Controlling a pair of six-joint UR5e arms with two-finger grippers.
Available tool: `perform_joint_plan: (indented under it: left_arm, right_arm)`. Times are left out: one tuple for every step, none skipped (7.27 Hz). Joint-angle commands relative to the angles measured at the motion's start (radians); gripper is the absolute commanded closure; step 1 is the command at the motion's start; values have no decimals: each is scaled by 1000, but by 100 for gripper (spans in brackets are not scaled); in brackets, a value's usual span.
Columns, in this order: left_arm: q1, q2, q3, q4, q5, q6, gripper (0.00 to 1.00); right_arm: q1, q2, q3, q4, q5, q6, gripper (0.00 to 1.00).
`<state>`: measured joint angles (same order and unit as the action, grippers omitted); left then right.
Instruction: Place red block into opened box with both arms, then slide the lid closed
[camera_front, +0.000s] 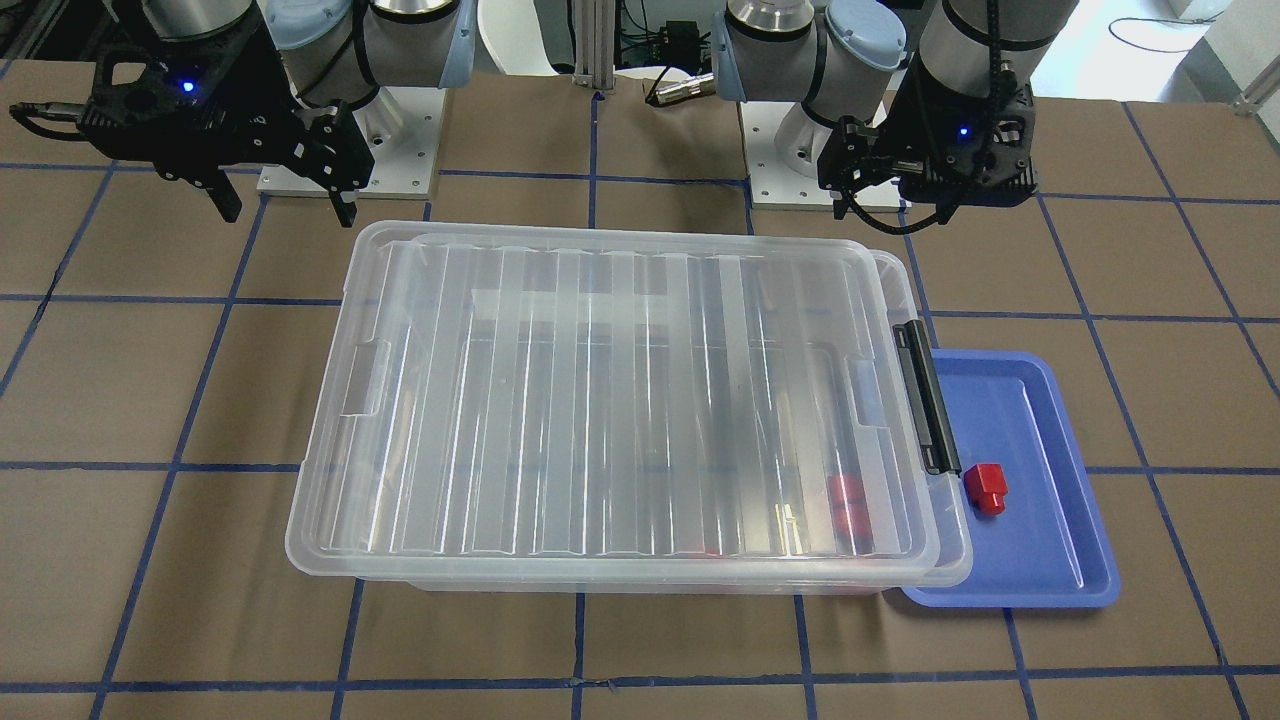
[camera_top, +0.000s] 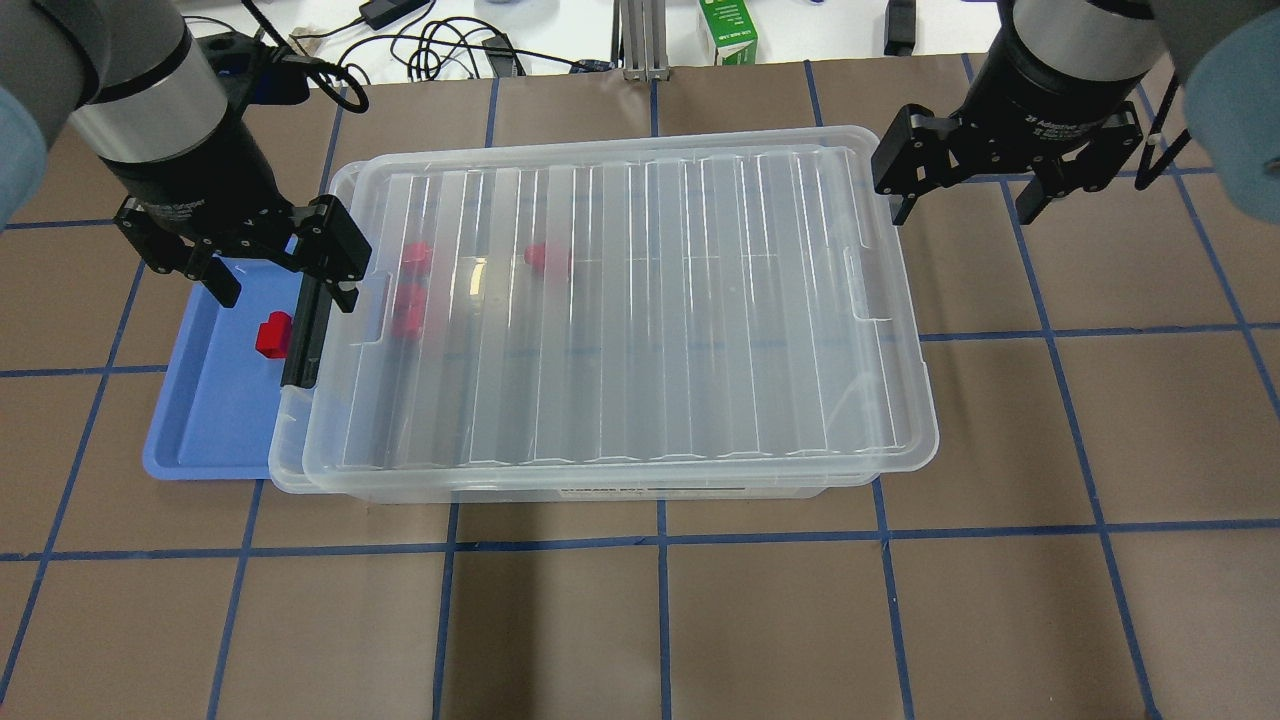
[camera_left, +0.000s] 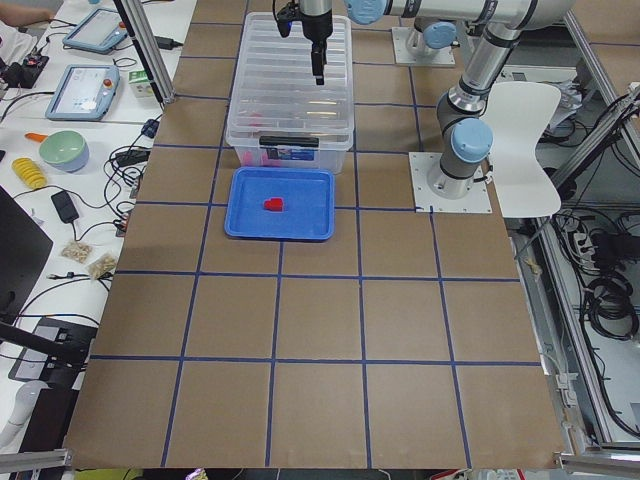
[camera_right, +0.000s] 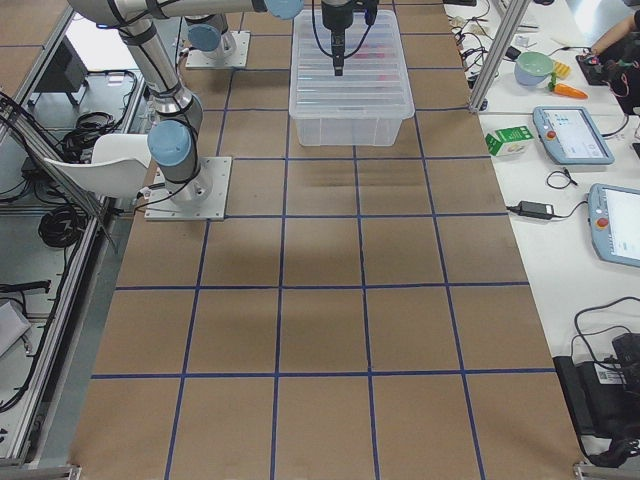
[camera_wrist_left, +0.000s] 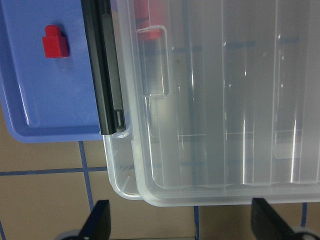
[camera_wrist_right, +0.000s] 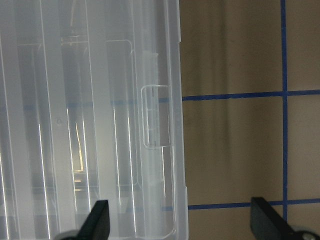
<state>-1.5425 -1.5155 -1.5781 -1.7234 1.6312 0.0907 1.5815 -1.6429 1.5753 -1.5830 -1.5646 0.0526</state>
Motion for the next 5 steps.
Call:
perform_joint_plan:
  left_arm:
    - [1, -2, 0, 1, -1, 0, 0]
    - [1, -2, 0, 1, -7, 0, 0]
    - [2, -11, 0, 13, -2, 1, 0]
    - [8, -11, 0, 21, -1, 3, 0]
    - [10, -12, 0, 21, -10, 3, 0]
  right_arm:
    - [0, 0, 2, 0, 0, -2, 0]
    - [0, 0, -1, 0, 1, -3, 0]
    - [-6, 2, -3, -2, 0, -10, 0]
    - [-17, 0, 2, -2, 0, -25, 0]
    - [-27, 2, 6, -5, 0, -28, 0]
